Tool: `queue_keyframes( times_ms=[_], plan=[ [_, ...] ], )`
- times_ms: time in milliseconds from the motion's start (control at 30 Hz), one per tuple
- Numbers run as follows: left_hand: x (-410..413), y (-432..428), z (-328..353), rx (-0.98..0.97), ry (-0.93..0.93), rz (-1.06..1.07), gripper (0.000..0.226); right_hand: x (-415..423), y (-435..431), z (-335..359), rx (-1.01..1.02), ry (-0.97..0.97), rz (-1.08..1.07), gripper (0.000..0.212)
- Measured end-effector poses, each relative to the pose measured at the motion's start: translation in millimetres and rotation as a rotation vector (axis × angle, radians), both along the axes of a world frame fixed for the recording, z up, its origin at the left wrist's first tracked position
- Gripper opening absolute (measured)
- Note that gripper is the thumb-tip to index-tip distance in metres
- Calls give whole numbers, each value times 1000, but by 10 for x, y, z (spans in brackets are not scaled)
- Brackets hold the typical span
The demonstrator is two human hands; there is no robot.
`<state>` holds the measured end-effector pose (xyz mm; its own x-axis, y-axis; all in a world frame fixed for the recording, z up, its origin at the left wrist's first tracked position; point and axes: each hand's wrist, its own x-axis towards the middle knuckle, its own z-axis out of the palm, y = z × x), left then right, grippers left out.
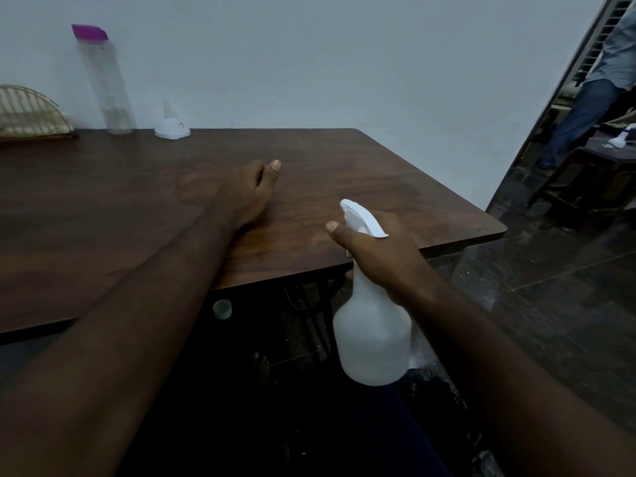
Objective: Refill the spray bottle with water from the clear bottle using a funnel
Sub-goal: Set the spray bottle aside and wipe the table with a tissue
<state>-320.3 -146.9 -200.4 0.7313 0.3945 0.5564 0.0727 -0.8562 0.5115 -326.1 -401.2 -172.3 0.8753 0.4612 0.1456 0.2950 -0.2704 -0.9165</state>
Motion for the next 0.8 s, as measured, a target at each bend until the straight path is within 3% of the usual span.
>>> queue_keyframes(
  times_ms=[67, 133, 400, 600, 800],
  plan=[
    [-8, -6, 3, -7, 3, 2, 57, -15, -1, 0, 9, -2, 9, 23],
    [-19, -19, 7, -14, 1, 9, 57, -32, -7, -17, -29, -29, 0, 37],
    [6, 18, 4, -179, -10, 52, 70, -6, -117, -31, -74, 77, 40, 43],
    [4, 2, 16, -260, -22, 44, 87, -40, -162, 2, -82, 14, -6, 39],
    [8, 2, 5, -214, 3, 55, 69, -72, -158, 29, -90, -2, 43, 47]
  ],
)
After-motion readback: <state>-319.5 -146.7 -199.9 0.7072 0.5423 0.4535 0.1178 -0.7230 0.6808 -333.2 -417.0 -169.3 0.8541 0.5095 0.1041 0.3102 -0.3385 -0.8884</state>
